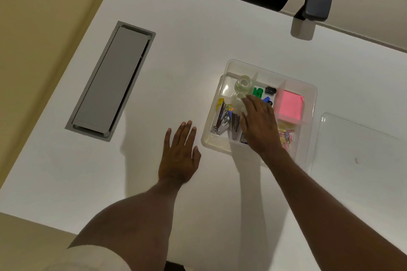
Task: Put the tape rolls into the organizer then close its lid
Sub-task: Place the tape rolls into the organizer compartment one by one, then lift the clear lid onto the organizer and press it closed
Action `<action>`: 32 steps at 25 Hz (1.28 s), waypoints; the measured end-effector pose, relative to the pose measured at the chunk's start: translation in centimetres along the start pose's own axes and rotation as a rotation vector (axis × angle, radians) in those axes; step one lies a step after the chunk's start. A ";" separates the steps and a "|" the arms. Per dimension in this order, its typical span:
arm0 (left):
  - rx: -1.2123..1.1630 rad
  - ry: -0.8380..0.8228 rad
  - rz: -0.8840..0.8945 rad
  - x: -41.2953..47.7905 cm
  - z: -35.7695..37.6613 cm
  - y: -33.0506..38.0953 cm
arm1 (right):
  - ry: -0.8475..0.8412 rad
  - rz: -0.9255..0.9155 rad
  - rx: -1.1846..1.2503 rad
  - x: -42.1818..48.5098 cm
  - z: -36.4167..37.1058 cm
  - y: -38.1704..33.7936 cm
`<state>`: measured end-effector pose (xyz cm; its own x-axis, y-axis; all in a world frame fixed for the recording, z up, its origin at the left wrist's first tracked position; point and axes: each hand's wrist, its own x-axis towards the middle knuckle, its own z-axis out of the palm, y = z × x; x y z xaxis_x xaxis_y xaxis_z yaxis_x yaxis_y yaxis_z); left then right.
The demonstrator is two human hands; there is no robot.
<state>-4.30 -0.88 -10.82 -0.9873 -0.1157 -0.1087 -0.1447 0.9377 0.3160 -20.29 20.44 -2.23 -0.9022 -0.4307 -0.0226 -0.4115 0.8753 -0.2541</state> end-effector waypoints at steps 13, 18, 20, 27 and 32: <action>-0.026 0.008 0.015 -0.6 -1.0 0.4 | 0.040 0.201 0.035 -20.8 3.9 -5.7; -0.015 -0.214 -0.045 -1.1 -3.0 1.4 | -0.193 0.343 0.080 -26.7 5.3 -6.0; 0.002 -0.315 -0.065 -2.7 -3.6 2.1 | -0.257 0.347 0.089 -27.9 5.1 -6.1; 0.037 -0.455 -0.046 -11.9 -4.2 3.0 | -0.409 0.348 0.148 -30.8 3.1 -7.3; -0.005 -0.491 -0.107 -15.6 -4.5 5.5 | -0.419 0.408 0.218 -32.7 2.1 -6.4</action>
<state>9.99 4.58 -3.19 -0.8201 -0.0420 -0.5707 -0.2445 0.9274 0.2831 12.13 28.43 -1.86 -0.8357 -0.1590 -0.5257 0.0316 0.9417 -0.3351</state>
